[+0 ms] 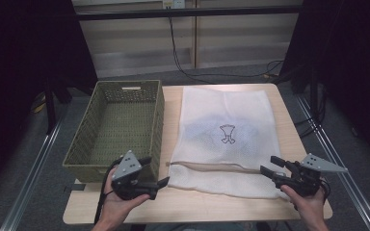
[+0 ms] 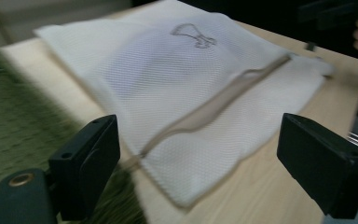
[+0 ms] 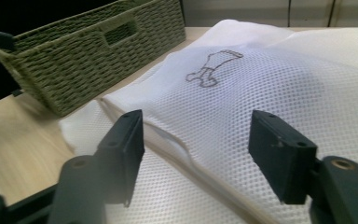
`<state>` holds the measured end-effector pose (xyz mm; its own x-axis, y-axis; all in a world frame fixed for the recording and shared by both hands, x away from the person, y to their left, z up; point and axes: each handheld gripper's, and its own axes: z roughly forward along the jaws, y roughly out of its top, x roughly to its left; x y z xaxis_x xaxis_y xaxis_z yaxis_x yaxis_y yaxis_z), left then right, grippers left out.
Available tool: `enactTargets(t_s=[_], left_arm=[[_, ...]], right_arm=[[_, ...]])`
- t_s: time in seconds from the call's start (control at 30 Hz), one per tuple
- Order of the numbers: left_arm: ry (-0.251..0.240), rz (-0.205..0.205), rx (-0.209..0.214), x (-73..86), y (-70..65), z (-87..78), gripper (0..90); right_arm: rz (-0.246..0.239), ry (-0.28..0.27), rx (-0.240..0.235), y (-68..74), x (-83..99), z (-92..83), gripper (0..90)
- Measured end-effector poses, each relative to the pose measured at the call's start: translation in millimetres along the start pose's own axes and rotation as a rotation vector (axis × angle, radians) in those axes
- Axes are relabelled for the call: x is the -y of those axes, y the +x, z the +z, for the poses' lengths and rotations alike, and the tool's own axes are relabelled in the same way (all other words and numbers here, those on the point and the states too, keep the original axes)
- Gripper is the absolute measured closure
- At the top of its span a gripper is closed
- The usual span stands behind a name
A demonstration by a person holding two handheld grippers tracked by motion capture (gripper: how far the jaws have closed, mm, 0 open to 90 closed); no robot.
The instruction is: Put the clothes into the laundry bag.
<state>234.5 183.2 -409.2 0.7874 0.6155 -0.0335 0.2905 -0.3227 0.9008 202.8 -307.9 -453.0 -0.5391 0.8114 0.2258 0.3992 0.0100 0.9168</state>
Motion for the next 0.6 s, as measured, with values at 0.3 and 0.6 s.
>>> enactTargets(t_s=[0.3,0.6], left_arm=[[-0.04,-0.086,-0.048,24.1,15.8,-36.3,15.3],[-0.032,-0.081,-0.055,25.9,16.7,-35.0,19.5]], right_arm=[[-0.003,-0.02,0.036,-11.9,2.6,-3.0,38.3],[-0.019,0.011,0.034,-18.4,2.6,3.9,39.4]])
